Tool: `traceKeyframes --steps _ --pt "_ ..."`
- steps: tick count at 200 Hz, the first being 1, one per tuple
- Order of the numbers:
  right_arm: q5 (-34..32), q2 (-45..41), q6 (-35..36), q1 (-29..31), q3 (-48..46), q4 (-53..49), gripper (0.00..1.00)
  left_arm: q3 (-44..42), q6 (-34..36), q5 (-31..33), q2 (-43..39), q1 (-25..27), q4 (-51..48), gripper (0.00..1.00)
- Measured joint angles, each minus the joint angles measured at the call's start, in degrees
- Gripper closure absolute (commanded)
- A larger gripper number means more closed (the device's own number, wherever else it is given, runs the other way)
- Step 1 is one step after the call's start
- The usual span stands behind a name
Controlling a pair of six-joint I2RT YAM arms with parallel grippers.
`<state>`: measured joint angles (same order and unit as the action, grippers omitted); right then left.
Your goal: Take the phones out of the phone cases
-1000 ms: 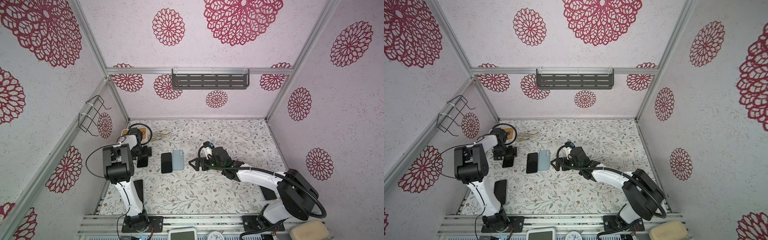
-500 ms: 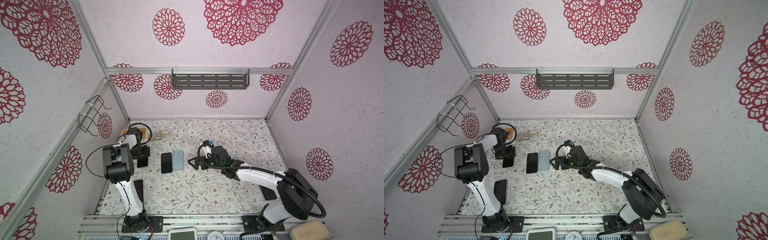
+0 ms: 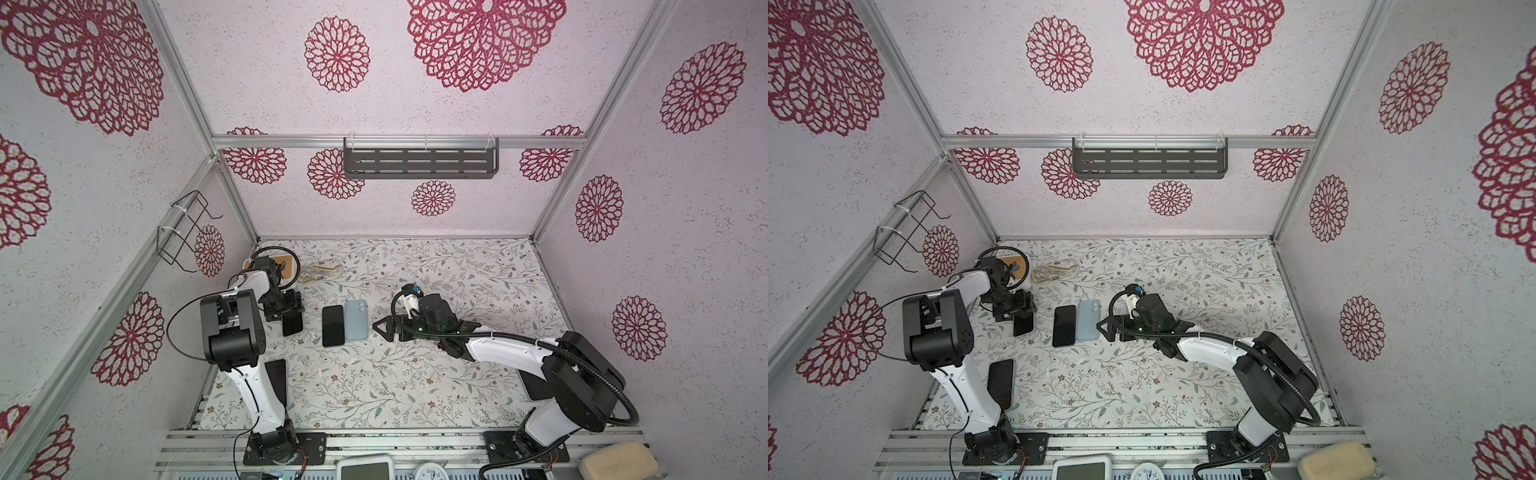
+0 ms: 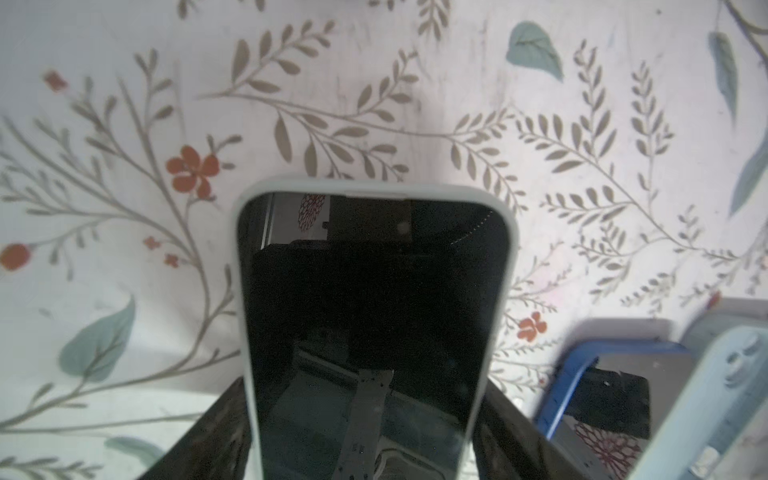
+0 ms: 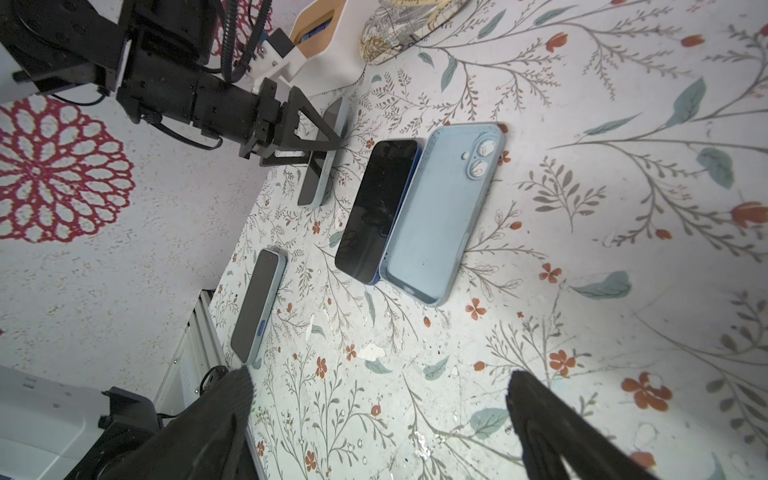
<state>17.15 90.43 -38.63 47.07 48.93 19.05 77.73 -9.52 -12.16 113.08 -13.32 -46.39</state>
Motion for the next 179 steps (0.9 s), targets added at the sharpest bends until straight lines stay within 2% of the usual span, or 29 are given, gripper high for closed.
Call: traceKeyframes --steps 84,179 --pt "4.15 9.01 -3.04 2.45 6.73 5.55 0.01 -5.05 -6.86 -11.15 -12.92 -0.07 1.77 0.6" --pt "5.77 17.57 -6.64 4.74 13.14 11.41 0.07 -9.64 -20.09 -11.28 -20.28 17.86 7.87 0.61"
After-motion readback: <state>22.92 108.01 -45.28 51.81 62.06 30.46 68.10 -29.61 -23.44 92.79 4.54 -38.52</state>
